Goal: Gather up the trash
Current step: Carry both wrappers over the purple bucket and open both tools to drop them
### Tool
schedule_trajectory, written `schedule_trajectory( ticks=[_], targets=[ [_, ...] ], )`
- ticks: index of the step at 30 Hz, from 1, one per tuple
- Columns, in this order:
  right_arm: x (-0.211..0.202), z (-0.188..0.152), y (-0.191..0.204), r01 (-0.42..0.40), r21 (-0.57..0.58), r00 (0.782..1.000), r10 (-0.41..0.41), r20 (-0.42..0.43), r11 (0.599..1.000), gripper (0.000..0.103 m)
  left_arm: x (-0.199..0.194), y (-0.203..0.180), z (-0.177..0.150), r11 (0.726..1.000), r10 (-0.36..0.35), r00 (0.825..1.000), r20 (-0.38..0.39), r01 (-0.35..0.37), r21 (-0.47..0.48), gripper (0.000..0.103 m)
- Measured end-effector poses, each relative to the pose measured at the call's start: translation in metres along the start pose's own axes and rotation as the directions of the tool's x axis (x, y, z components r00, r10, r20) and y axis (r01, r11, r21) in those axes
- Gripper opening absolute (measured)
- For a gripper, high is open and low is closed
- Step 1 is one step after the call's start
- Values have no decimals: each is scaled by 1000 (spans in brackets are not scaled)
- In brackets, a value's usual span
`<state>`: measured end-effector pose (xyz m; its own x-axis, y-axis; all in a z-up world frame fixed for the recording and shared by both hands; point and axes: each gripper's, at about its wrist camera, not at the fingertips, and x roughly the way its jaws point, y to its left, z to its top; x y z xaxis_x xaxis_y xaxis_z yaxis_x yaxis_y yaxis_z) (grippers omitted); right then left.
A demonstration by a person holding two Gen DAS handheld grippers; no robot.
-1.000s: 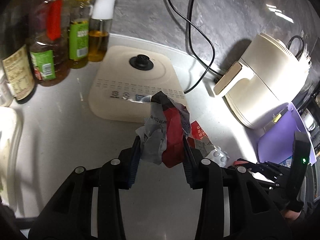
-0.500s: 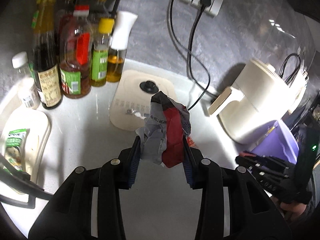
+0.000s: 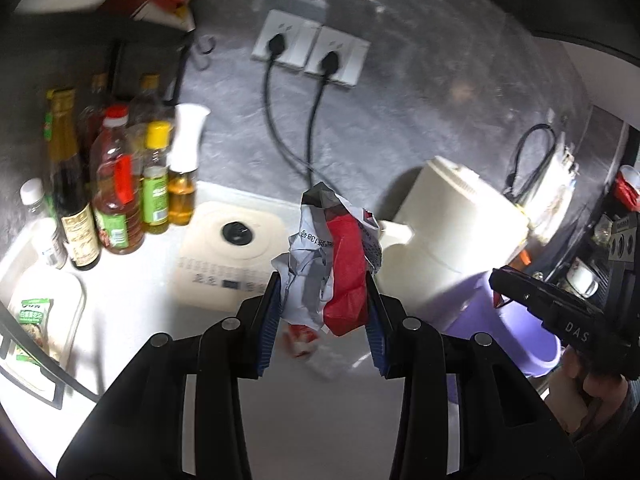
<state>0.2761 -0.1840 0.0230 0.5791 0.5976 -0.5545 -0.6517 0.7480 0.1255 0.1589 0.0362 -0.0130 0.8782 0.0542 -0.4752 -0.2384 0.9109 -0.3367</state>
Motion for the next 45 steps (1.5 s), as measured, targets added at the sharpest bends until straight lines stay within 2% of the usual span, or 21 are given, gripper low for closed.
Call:
schedule_trajectory(
  ticks=[6, 17, 19, 20, 21, 22, 27, 32, 41, 43, 45],
  targets=[
    [-31, 3, -40, 22, 31, 999, -23, 45, 999, 27, 0, -35, 0, 999, -39, 999, 31, 39, 13, 38],
    [-59, -5, -115, 80, 75, 995, -84, 54, 994, 28, 19, -107, -11, 994, -105, 994, 38, 104, 37, 38],
    [-65, -6, -126, 98, 82, 993, -103, 65, 992, 36, 22, -118, -14, 992, -117, 993, 35, 115, 43, 38],
    [-69, -6, -132, 112, 88, 990, -119, 73, 990, 48, 23, -121, -15, 992, -120, 992, 34, 119, 44, 38],
    [-73, -7, -136, 121, 94, 988, -130, 87, 988, 72, 24, -127, -17, 991, -126, 991, 32, 125, 46, 38],
    [-79, -8, -141, 133, 101, 984, -144, 108, 986, 76, 25, -132, -18, 990, -131, 991, 30, 129, 49, 38],
    [-100, -13, -170, 140, 146, 980, -158, 122, 979, 76, 30, -158, -21, 984, -165, 986, 20, 163, 75, 38],
    [-120, -25, -189, 148, 193, 976, -175, 132, 970, 80, 36, -185, -20, 972, -205, 979, 0, 204, 118, 39],
    [-157, -48, -215, 184, 276, 962, -230, 144, 943, 83, 54, -238, -18, 936, -282, 957, -61, 289, 203, 39],
    [-162, -51, -218, 191, 292, 960, -241, 146, 937, 83, 58, -249, -19, 925, -299, 951, -78, 309, 220, 42],
    [-167, -54, -220, 191, 306, 958, -245, 148, 933, 83, 62, -257, -20, 919, -306, 948, -92, 319, 232, 49]
  ],
)
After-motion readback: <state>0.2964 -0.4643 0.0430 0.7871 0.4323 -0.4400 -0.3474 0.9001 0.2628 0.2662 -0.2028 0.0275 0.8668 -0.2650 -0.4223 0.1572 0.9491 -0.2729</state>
